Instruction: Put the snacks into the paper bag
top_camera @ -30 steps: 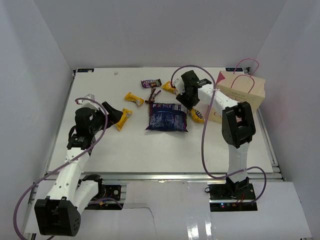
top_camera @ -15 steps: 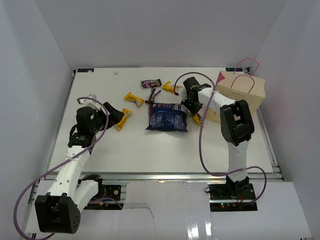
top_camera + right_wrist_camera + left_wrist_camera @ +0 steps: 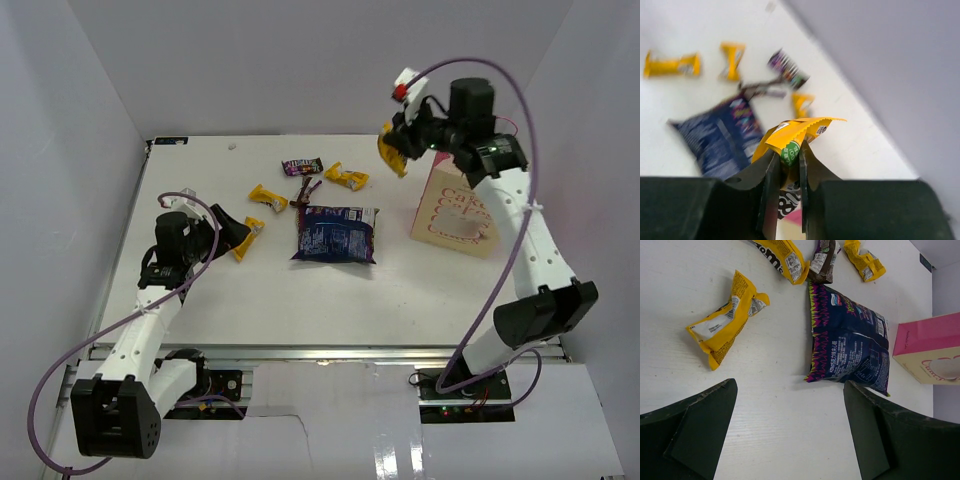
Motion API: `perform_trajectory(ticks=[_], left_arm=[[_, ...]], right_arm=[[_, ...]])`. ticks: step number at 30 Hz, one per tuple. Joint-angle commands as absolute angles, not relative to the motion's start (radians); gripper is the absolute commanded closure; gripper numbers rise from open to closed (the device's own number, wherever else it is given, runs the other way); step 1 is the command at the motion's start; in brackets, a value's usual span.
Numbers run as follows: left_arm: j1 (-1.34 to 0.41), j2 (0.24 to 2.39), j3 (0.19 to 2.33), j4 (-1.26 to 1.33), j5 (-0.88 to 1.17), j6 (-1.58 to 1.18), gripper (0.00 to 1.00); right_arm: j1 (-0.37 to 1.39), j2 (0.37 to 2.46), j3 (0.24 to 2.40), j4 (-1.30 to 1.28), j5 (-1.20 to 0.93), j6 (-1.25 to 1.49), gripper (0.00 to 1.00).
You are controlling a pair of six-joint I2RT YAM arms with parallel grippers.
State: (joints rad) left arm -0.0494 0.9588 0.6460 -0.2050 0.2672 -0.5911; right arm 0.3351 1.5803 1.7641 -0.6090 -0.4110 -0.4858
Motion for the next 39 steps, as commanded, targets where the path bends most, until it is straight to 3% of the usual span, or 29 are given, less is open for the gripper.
perform_trajectory(ticks=[1, 5, 13, 20, 28, 31, 32, 34, 39], left_arm=[[-0.049, 0.96, 0.684, -0.187, 0.291, -0.588, 0.02], [-0.049, 0.962, 0.681, -0.187, 0.291, -0.581, 0.02], [-0.049, 1.017, 0.706, -0.176, 0.317, -0.566, 0.02], [-0.049, 1.049, 0.71, -0.175, 0.345, -0.551, 0.02], [-0.049, 1.058, 0.713, -0.189, 0.359, -0.509, 0.02], [-0.049, 1.083, 0.735, -0.215, 0.331, -0.492, 0.02], [-0.049, 1.091, 0.742, -0.224, 0.319, -0.489, 0.02], [-0.049, 1.127, 0.774, -0.257, 0.27, -0.477, 0.02], [-0.066, 1.264, 0.891, -0.336, 0.166, -0.414, 0.03]], right_arm=[[0.208, 1.574, 1.932, -0.523, -0.532, -0.434, 0.92], [0.049, 1.594, 2.069, -0.473, -0.54, -0.351, 0.92], [-0.173, 1.615, 2.043, -0.408, -0.522, -0.376, 0.92], [-0.227, 1.572, 1.861, -0.422, -0.713, -0.59, 0.89], [-0.245, 1.546, 1.746, -0.526, -0.775, -0.811, 0.83], [-0.247, 1.549, 1.741, -0.583, -0.791, -0.87, 0.72], [-0.247, 1.551, 1.743, -0.61, -0.796, -0.877, 0.52], [-0.247, 1.546, 1.746, -0.624, -0.798, -0.881, 0.37], [-0.247, 1.526, 1.778, -0.611, -0.784, -0.825, 0.29]])
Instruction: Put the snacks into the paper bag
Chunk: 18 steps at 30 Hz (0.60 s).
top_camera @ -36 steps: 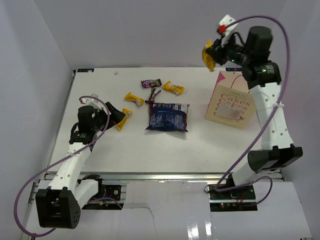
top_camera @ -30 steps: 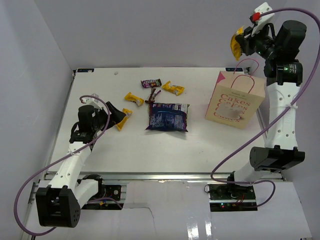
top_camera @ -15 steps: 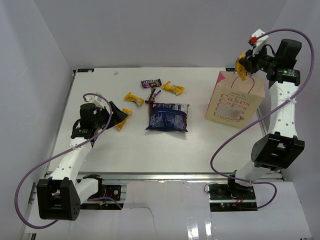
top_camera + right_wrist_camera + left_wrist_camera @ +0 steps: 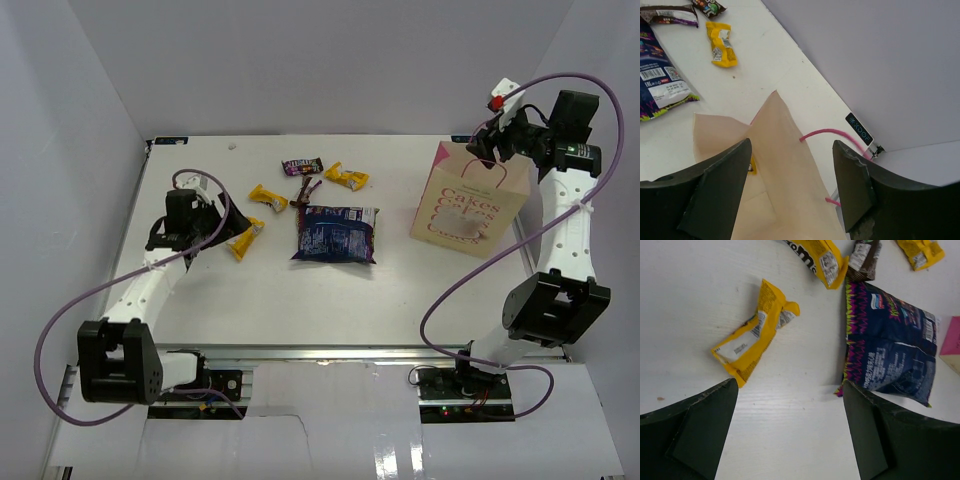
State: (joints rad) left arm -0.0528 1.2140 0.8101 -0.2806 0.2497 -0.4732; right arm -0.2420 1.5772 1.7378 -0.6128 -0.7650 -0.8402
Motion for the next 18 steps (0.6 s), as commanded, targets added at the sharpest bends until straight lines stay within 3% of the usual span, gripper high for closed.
perform_trajectory(ticks=[1, 8, 14, 17, 18], left_arm=[[-0.083, 1.331, 0.916, -0.342, 0.134, -0.381, 0.05], [-0.201, 1.667, 1.152, -0.432, -0.067, -0.137, 0.19], [-0.219, 1.795, 1.227, -0.466, -0.135, -0.055, 0.29], [-0.225, 1.825, 1.241, -0.469, -0.143, -0.043, 0.39], [-0.227, 1.838, 1.244, -0.471, -0.143, -0.043, 0.49]], right_arm=[[-0.247, 1.526, 1.793, -0.601, -0.776, -0.772, 0.28], [-0.247, 1.493, 1.801, -0.617, -0.795, -0.695, 0.27], [-0.252, 1.454, 1.773, -0.634, -0.813, -0.704, 0.27], [-0.25, 1.45, 1.789, -0.635, -0.841, -0.69, 0.27], [-0.252, 1.451, 1.798, -0.637, -0.851, -0.684, 0.27]])
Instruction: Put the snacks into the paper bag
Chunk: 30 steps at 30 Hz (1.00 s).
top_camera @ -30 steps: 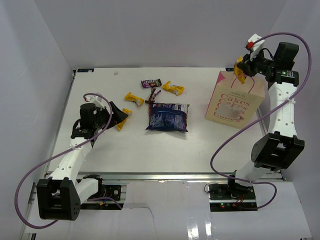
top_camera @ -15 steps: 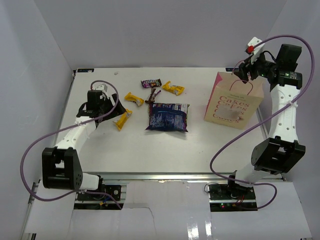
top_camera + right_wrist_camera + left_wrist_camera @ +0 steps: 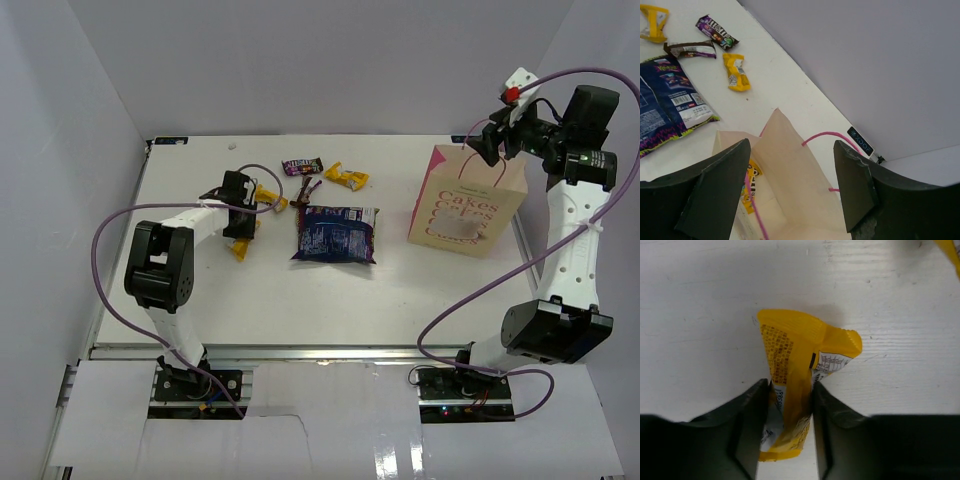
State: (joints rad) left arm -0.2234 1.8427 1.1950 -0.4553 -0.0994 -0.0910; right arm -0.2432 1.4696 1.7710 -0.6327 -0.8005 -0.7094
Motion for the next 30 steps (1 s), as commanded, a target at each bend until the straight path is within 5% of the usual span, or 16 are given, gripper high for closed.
perform_trajectory(ticks=[1, 6, 10, 15, 20, 24, 30], left_arm=[[-0.232, 1.839, 1.25, -0.471, -0.141, -0.044, 0.55], [-0.239, 1.77, 1.267, -0.472, -0.086, -0.087, 0.78], [-0.239, 1.62, 1.305, -0.45, 0.16, -0.161, 0.83], [-0.309, 1.528, 1.298, -0.091, 0.517, -0.297, 0.86], [-0.454, 1.702, 1.48, 0.182, 0.624, -0.4, 0.87], [-0.577, 1.952, 1.862, 0.274, 0.669, -0.445, 0.88], [-0.712, 2.256, 2.221, 0.463, 0.554, -0.488, 0.89]], right_arm=[[-0.25, 1.454, 1.807, -0.647, -0.88, -0.681, 0.26], [-0.252, 1.457, 1.851, -0.646, -0.974, -0.629, 0.26], [-0.252, 1.47, 1.844, -0.64, -0.986, -0.586, 0.26], [-0.25, 1.465, 1.792, -0.551, -0.921, -0.476, 0.27], [-0.25, 1.451, 1.761, -0.502, -0.856, -0.408, 0.27], [-0.25, 1.413, 1.727, -0.447, -0.764, -0.341, 0.27], [-0.253, 1.365, 1.683, -0.38, -0.672, -0.242, 0.28]])
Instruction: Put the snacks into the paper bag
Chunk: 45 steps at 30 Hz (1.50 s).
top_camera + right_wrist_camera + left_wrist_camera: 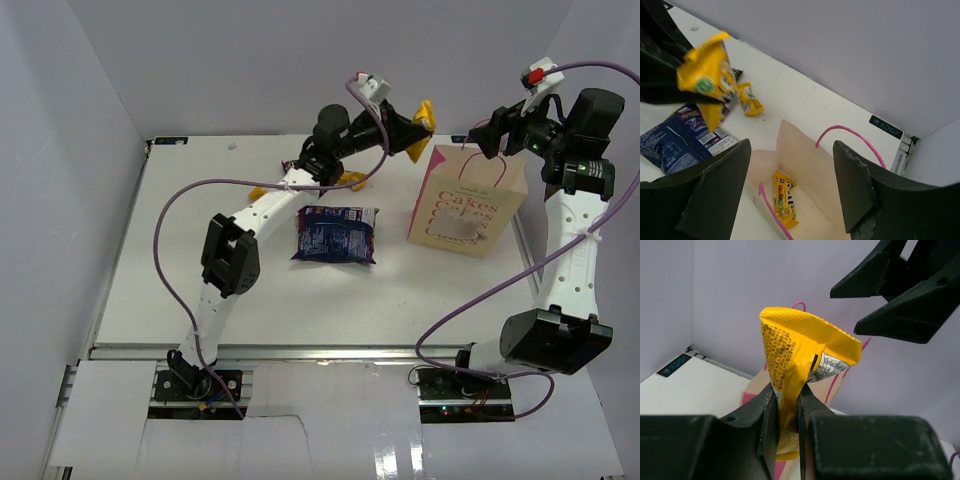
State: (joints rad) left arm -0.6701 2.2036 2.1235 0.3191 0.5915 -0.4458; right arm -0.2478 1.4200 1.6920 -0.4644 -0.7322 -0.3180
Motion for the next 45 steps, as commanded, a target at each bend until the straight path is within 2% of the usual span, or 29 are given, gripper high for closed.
perform_trajectory(ticks=[1, 10, 22, 27, 31, 34, 35, 36, 39, 45], left_arm=[[-0.724, 2.272, 2.247, 0.536, 0.529, -0.497, 0.89], [-0.798, 2.407, 2.339, 0.744, 0.321, -0.658, 0.85], [-0.834, 2.476, 2.367, 0.752, 0.207, -0.681, 0.85], [-0.859, 2.525, 2.411, 0.724, 0.181, -0.66, 0.81], [-0.87, 2.534, 2.411, 0.7, 0.178, -0.649, 0.71], [-0.877, 2.534, 2.41, 0.684, 0.17, -0.644, 0.5], [-0.879, 2.534, 2.41, 0.681, 0.17, -0.644, 0.37], [-0.88, 2.534, 2.41, 0.677, 0.17, -0.644, 0.3], [-0.885, 2.526, 2.41, 0.66, 0.166, -0.637, 0.15], [-0.881, 2.441, 2.389, 0.6, 0.166, -0.548, 0.09]], right_arm=[[-0.253, 1.358, 1.678, -0.382, -0.673, -0.242, 0.28], [-0.259, 1.348, 1.684, -0.371, -0.546, -0.155, 0.28], [-0.258, 1.332, 1.661, -0.365, -0.566, -0.118, 0.28], [-0.258, 1.322, 1.655, -0.365, -0.568, -0.117, 0.28], [-0.259, 1.316, 1.648, -0.365, -0.569, -0.115, 0.28], [-0.258, 1.313, 1.64, -0.367, -0.572, -0.117, 0.28], [-0.258, 1.313, 1.637, -0.367, -0.575, -0.115, 0.28], [-0.258, 1.312, 1.635, -0.367, -0.577, -0.117, 0.29], [-0.258, 1.313, 1.634, -0.37, -0.606, -0.132, 0.28], [-0.258, 1.319, 1.651, -0.434, -0.897, -0.308, 0.28]])
